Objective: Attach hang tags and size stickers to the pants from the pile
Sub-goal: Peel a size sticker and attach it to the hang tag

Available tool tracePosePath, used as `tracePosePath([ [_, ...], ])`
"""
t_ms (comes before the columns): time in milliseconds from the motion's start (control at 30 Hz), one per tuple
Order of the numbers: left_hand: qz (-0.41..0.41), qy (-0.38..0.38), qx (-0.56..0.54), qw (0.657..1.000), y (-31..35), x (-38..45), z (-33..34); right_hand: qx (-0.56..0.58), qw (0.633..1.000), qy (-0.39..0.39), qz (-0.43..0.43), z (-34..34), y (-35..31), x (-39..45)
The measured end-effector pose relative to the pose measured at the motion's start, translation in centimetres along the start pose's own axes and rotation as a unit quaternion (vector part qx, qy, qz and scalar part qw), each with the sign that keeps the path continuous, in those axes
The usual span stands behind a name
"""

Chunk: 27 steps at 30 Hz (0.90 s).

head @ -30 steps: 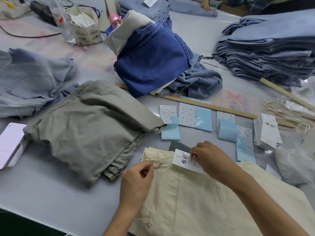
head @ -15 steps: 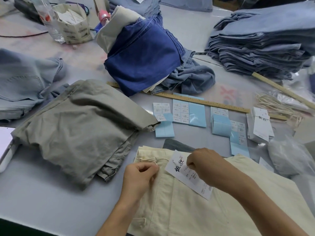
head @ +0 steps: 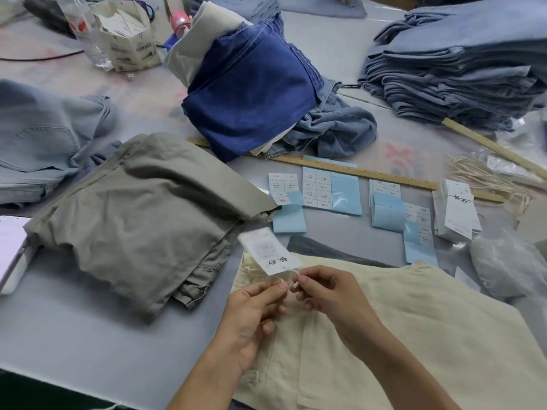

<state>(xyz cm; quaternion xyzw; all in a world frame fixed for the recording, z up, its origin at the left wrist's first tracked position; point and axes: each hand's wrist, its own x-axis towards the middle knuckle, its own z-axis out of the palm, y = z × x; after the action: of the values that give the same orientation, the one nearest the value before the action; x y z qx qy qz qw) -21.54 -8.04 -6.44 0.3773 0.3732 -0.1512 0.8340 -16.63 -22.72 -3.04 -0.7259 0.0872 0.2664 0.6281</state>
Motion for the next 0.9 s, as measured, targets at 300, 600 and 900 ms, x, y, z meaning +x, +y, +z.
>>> tracePosePath([
  [300,0.017,0.008,-0.036,0.999,-0.44,-0.35,-0.35,0.041,0.999,0.006,-0.003,0.27,0.60,-0.59],
  [600,0.019,-0.003,-0.054,0.998,-0.49,-0.26,-0.71,0.016,0.999,0.033,-0.011,0.52,1.05,-0.53],
  [900,0.029,-0.015,-0.042,0.999,-0.36,-0.26,-0.30,-0.056,0.996,0.018,-0.059,0.69,1.00,-0.80],
])
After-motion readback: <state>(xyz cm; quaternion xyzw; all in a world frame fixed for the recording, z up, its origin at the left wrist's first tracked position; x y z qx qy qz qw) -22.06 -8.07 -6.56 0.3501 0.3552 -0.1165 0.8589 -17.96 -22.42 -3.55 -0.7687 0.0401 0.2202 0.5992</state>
